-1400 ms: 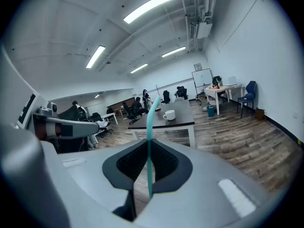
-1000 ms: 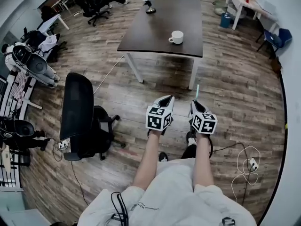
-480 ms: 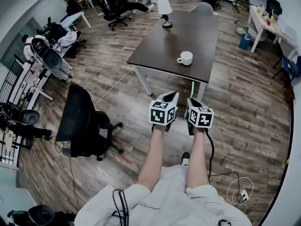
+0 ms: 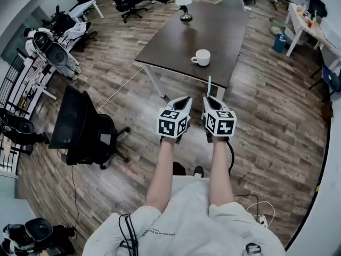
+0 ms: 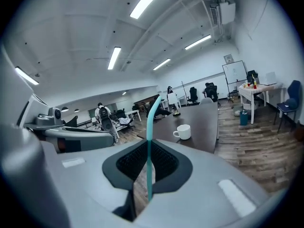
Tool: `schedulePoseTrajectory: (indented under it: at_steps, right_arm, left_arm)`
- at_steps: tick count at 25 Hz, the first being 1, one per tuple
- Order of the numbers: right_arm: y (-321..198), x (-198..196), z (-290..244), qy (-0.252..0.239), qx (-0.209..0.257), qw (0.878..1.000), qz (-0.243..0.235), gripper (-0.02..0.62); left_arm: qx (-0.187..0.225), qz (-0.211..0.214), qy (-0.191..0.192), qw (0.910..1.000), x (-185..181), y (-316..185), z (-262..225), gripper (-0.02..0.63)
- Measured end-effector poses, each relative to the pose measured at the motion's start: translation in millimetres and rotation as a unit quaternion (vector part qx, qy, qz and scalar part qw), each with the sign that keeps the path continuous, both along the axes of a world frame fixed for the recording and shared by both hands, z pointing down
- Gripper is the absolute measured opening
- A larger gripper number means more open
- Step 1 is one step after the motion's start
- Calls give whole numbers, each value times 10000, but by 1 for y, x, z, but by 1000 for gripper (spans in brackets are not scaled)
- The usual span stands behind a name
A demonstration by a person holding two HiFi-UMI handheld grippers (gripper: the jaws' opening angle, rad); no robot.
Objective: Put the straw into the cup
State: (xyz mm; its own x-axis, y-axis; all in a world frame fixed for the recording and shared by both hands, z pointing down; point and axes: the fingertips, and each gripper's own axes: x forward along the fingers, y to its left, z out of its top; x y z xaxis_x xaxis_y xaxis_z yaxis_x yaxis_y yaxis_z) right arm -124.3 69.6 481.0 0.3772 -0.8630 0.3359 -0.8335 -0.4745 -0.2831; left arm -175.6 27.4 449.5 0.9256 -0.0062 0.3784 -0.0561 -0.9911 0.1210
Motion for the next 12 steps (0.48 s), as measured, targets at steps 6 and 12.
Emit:
schedulePoseTrajectory:
  at_steps: [6,12]
  right_arm:
    - [17,11,3,-38,-101,9997,-222,48]
    - [14,47,1,16,64,10000,16,48]
  left_arm:
    - [-560,-257,75,9981,-1,-9,16,0]
    - [-672,-337,122,9971,22,-28,22,0]
